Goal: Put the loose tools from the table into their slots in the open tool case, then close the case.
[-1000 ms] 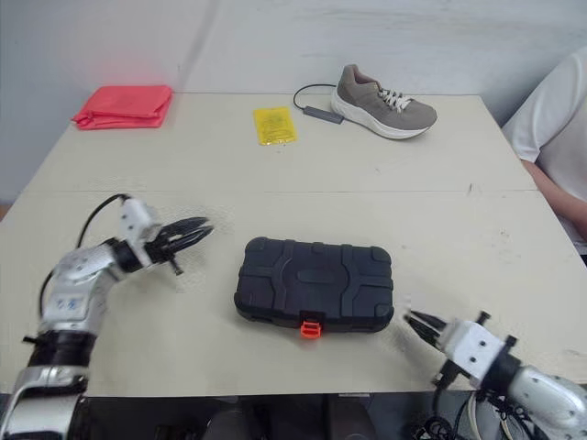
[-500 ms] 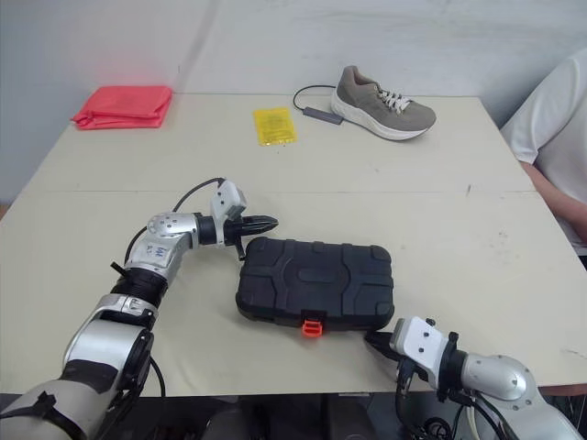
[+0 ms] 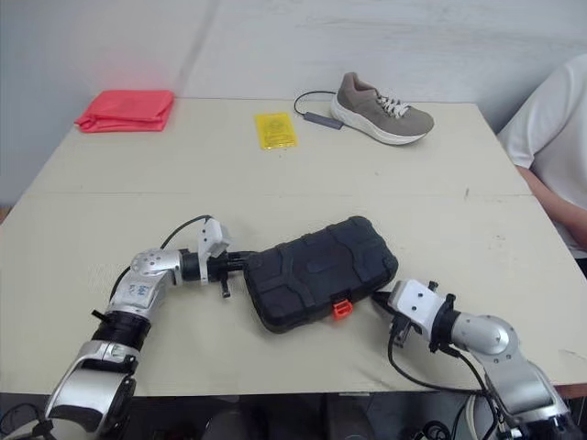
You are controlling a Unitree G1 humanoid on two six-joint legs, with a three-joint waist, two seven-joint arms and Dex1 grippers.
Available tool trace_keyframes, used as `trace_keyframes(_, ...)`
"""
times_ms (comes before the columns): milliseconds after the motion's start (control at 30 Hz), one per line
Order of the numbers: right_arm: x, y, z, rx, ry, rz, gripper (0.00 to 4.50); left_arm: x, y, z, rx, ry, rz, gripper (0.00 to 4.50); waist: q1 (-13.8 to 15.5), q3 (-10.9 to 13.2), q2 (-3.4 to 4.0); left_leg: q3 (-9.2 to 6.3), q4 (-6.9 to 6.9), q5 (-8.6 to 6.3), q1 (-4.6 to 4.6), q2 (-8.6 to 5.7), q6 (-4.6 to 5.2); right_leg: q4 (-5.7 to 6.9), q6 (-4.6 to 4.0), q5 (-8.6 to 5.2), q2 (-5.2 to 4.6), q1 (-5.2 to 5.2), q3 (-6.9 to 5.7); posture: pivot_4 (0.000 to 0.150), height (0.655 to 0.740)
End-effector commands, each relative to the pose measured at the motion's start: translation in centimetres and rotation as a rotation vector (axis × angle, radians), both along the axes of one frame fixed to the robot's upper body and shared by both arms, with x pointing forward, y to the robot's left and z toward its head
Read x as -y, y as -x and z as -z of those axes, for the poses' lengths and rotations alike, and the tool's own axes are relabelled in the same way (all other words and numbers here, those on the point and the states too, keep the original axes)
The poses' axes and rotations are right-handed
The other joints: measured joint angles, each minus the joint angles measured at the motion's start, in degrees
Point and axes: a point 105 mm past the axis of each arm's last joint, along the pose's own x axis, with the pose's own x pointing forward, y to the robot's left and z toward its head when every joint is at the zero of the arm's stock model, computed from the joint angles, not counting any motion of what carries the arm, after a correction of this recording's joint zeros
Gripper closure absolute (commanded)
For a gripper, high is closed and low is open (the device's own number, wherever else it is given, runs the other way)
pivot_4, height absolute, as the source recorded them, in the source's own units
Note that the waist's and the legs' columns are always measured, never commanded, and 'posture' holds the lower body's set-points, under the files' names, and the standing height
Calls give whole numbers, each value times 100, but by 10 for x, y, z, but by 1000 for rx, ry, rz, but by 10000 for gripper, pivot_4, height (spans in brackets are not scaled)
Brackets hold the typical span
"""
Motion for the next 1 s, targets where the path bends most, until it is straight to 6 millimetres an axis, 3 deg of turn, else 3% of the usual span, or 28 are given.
trace_keyframes(33,25,-21,13,-20,75,94,45000,6,12,-12,28,45,24,44284,0,0,0,2,0,-1,0,0,1,0,0,0,-1,0,1,1500,7400)
trace_keyframes(167,22,-44,5,17,66,87,45000,7,21,-16,54,81,-14,44284,5,1,1,3,1,-2,-1,3,3,-2,1,0,-2,-1,2,1500,7400)
trace_keyframes(267,19,-50,2,34,51,60,45000,2,23,-29,96,143,-71,44284,12,2,3,4,2,-1,-1,5,3,-1,1,0,-3,-1,4,1500,7400)
trace_keyframes(367,26,-55,-5,63,30,87,45000,-4,30,-57,127,255,-73,44284,0,2,4,3,1,-2,-1,8,3,-2,1,0,-2,0,7,1500,7400)
trace_keyframes(467,38,-56,-13,90,-6,156,45000,2,42,-78,172,308,48,44284,7,6,11,3,1,-2,-1,9,1,-1,1,0,-3,2,5,1500,7400)
trace_keyframes(600,48,-34,-18,110,-47,197,45000,34,43,-99,236,280,218,44284,110,15,29,3,1,-1,-21,-5,0,-19,1,0,-4,7,4,1500,7400)
trace_keyframes(700,45,-14,-33,161,-115,189,45000,65,38,-99,247,210,345,44284,116,12,42,3,-2,0,-40,-40,1,-37,6,3,10,8,-10,1500,7400)
trace_keyframes(867,20,18,-54,158,-204,129,45000,112,22,-77,289,47,466,44284,28,18,69,-3,-5,-1,-40,-54,6,-51,33,16,11,2,-5,1500,7400)
trace_keyframes(1000,-3,26,-61,119,-236,97,45000,135,18,-64,277,15,502,44284,-52,21,66,-17,-13,-4,-33,-42,4,-57,35,18,9,-1,46,1500,7400)
